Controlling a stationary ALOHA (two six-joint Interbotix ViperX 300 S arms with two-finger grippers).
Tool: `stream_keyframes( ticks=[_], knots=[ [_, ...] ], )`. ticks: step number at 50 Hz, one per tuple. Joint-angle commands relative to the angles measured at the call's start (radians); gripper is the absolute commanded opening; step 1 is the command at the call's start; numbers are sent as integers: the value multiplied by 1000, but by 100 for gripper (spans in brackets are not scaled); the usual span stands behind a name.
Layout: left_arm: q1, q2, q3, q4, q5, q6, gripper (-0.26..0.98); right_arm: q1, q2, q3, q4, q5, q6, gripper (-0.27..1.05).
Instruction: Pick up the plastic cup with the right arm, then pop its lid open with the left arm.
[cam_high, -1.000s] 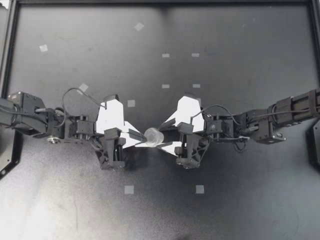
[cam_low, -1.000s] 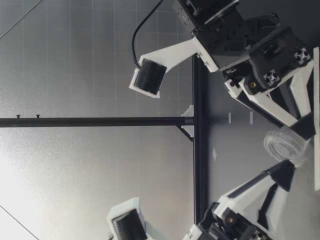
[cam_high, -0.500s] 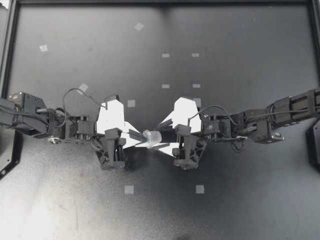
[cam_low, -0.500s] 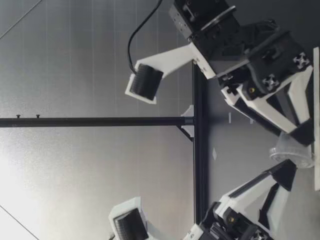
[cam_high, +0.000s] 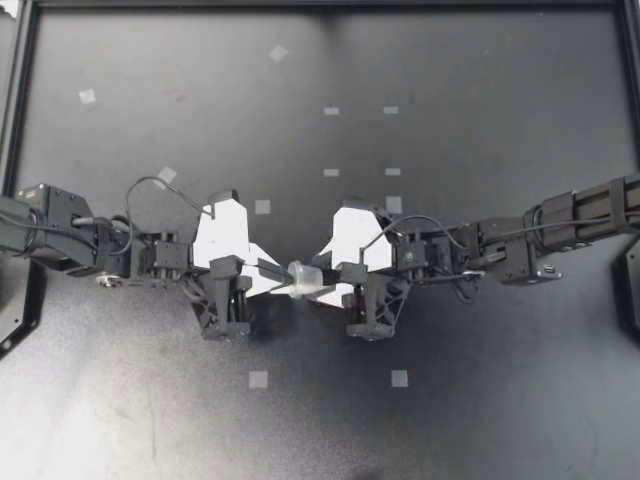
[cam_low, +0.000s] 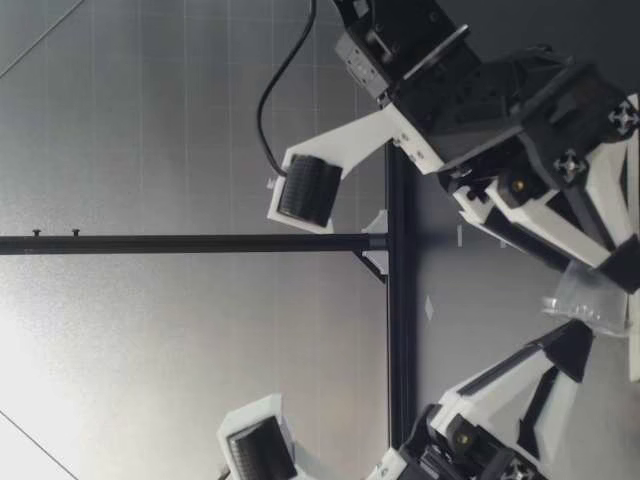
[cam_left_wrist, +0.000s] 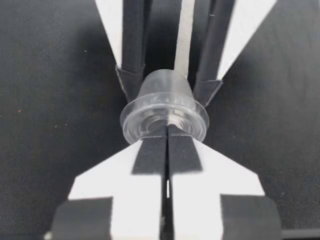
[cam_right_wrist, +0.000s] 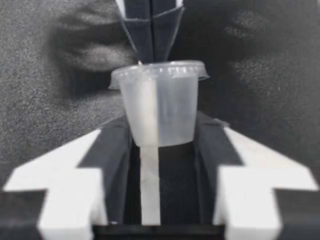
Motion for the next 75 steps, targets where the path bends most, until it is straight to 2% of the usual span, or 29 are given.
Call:
stream_keyframes(
  ticks=[1,12,19,25,30,34,40,45,49,56,60,70,75],
  knots=[
    [0,-18,-6,-2,-5,-3,-12,5,-17,-14,-3,-3,2,35],
    [0,-92,6,-2,-15,-97,-11,5,-41,8,0,-26,9,31],
    [0,-199,60,-2,-60,-152,-10,5,-91,78,0,-97,11,31],
    [-15,-267,107,-2,-118,-195,0,5,-144,152,2,-236,11,30],
    [-41,-299,138,-2,-210,-255,16,5,-181,213,0,-436,9,30],
    [-63,-299,146,-2,-305,-322,34,5,-192,253,0,-594,8,30],
    [-80,-270,129,-6,-466,-479,68,5,-184,285,-5,-813,0,30],
    [-80,-233,100,-26,-578,-699,86,5,-178,296,-28,-957,-11,30],
    [-80,-192,80,-55,-658,-914,85,5,-173,301,-52,-1057,-20,30],
    [-81,-106,51,-57,-799,-1150,83,5,-155,307,-83,-1111,-20,30],
    [-80,-72,31,-54,-844,-1197,83,5,-153,311,-86,-1108,-18,30],
    [-92,-71,-3,-41,-824,-1200,83,5,-158,322,-84,-1085,-18,30],
    [-101,-80,-26,-15,-810,-1200,83,5,-144,321,-75,-1032,-15,30]
  ],
)
